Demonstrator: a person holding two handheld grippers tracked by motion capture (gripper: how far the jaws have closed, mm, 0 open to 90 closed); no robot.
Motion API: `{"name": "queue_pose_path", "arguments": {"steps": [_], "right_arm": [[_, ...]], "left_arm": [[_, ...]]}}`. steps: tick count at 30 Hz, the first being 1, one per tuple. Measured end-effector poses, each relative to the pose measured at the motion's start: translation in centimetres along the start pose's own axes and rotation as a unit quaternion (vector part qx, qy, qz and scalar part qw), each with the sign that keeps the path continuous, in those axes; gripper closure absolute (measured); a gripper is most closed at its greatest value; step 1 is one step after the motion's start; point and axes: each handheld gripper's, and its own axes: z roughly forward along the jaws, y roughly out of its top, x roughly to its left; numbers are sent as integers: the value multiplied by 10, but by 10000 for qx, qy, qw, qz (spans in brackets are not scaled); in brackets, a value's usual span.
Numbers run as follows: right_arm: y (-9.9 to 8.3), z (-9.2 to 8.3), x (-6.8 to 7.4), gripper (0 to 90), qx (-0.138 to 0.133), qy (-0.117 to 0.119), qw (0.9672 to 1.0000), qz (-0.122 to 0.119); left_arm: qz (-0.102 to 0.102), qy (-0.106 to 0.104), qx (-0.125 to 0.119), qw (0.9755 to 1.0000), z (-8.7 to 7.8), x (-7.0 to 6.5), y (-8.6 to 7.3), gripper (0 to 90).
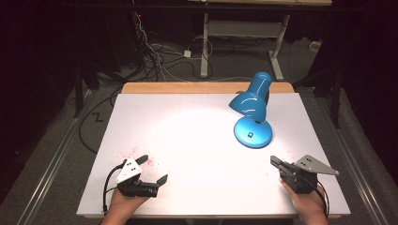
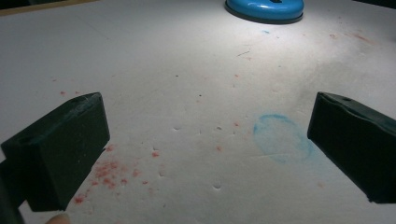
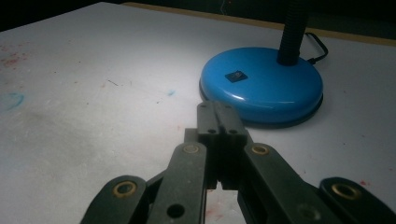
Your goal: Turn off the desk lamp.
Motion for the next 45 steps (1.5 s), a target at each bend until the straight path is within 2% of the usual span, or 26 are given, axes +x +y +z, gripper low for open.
{"name": "queue_pose_path", "arguments": {"steps": [7, 9, 12, 20, 28, 30, 33, 45], "right_arm": [[8, 6, 0, 900, 79, 16, 10000, 1], [10, 12, 1, 900, 113, 45, 9999, -82], [11, 17, 2, 900, 134, 77, 9998, -95], [20, 31, 2, 900, 113, 145, 9998, -81], [32, 48, 5, 900, 144, 182, 9997, -111], [34, 52, 5, 900, 142, 188, 9997, -117], [36, 57, 5, 900, 145, 186, 9997, -99], [41, 79, -7, 900, 215, 111, 9997, -22]], "left_arm": [[-29, 9, 24, 10000, 1, 0, 0, 0], [-51, -1, 27, 10000, 1, 1, 0, 0], [-88, -16, 9, 10000, 0, 2, 0, 0], [-27, 23, 45, 10000, 1, 0, 1, 0], [-6, -42, 86, 10000, 1, 1, 1, 0], [-54, -47, 61, 10000, 1, 1, 0, 0], [-98, -69, 17, 9999, 0, 2, 0, 0], [17, -88, 24, 10000, 0, 0, 0, 0]]}}
